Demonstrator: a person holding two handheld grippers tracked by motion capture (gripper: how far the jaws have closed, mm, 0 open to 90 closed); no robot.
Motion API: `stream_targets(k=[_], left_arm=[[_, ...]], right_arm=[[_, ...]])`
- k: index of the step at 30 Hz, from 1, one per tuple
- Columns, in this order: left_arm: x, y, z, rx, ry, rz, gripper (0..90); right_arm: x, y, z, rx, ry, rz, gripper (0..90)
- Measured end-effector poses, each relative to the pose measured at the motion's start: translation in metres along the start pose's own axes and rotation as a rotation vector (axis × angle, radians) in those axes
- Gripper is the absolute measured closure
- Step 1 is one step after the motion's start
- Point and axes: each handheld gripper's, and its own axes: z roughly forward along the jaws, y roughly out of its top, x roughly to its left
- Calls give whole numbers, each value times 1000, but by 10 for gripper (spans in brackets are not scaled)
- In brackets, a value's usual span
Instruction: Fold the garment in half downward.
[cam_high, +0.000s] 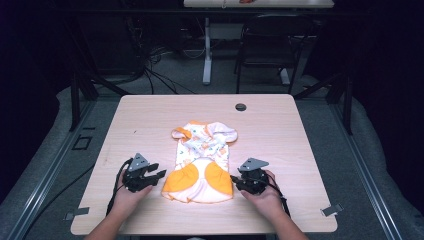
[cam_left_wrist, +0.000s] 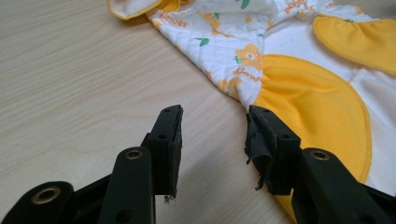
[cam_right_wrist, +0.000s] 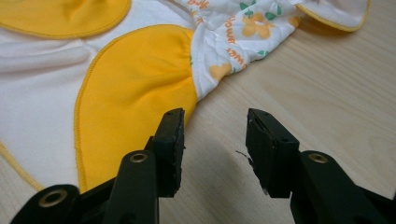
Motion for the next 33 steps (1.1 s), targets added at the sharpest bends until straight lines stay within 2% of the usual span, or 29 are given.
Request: stream_targets(k=[8,11,12,13,14,15,16,18,19,20,21,22,23,25,27,32,33], left_arm=[[-11,6,3,4,-25,46,569],[-18,8,3,8,-40,75,624],[-18,8,3,8,-40,75,655],[-22,9,5,9,-55,87,682],[-22,9,5,9,-55,87,707],[-24,11,6,11,-62,98,707],[-27,12,8,14,-76,107,772],[-29,13,10,21,-83,118,803],[-31,13,11,26,-88,125,859],[-33,13,13,35,-89,134,859],[-35,13,16,49,-91,147,894],[-39,11,20,78,-86,174,896],[-39,11,20,78,-86,174,897],[-43,8,24,107,-87,200,899],[-44,7,24,114,-81,209,900],[-48,2,20,115,-107,221,900],[-48,2,20,115,-107,221,900]], right_arm=[[4,0,-4,-14,-7,-10,554],[12,4,-7,1,12,-46,665],[12,4,-7,1,12,-46,665],[17,8,-8,-8,16,-69,744],[17,8,-8,-8,16,-69,744],[19,10,-8,-18,30,-73,775],[23,13,-5,-24,58,-87,830],[25,14,-3,-16,67,-97,843],[28,14,2,0,71,-114,870],[28,14,2,0,71,-114,870],[30,14,6,28,77,-135,880],[31,14,8,38,76,-146,883],[32,13,10,47,76,-156,884],[33,12,12,59,82,-168,888],[34,12,11,78,81,-184,887],[36,10,9,97,95,-201,896],[37,10,9,90,96,-191,897]])
